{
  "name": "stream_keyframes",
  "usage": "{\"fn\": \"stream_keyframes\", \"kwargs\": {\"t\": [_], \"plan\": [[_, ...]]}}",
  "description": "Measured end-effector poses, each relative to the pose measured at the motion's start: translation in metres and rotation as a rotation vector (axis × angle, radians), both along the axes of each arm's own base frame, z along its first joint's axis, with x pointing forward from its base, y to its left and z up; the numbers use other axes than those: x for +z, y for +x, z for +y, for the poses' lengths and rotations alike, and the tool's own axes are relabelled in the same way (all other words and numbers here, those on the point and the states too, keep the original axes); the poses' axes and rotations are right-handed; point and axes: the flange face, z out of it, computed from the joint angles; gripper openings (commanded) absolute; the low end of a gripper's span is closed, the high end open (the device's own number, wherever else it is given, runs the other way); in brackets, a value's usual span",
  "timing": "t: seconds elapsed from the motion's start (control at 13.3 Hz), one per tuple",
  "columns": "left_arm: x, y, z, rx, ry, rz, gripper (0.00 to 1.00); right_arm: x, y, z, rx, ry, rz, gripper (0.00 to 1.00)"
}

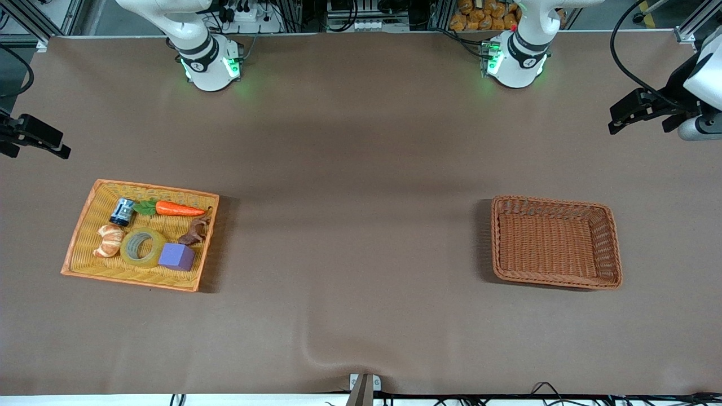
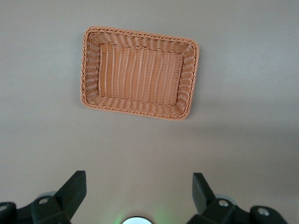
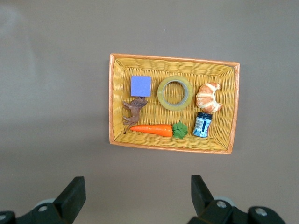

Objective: Transfer tape with both arms
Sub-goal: 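Reach the right gripper down to the yellow tape roll in the tray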

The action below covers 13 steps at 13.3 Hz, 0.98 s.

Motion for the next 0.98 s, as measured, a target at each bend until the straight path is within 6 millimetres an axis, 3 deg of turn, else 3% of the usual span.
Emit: {"fn": "stream_keyframes", "kwargs": {"t": [0.38,0.6,0.75,0.98], "plan": [[0.0,0.0,0.0,0.001,0.0,0.001,1.0,-0.001,-0.002,0.005,0.011,0.001,0.017,1.0],[-0.001,0.001,0.01,0.019,0.0,0.004,1.0,-0.009,0.004,0.005,0.01,0.0,0.005,1.0],[-0.003,0.003,0.016,0.028,0.0,0.007,1.0,-0.038,0.02,0.004,0.03,-0.002,-0.012,1.0],[-0.004,0.003,0.017,0.03,0.0,0.009,1.0,-0.113,0.047,0.006,0.137,0.0,0.047,1.0]]}}
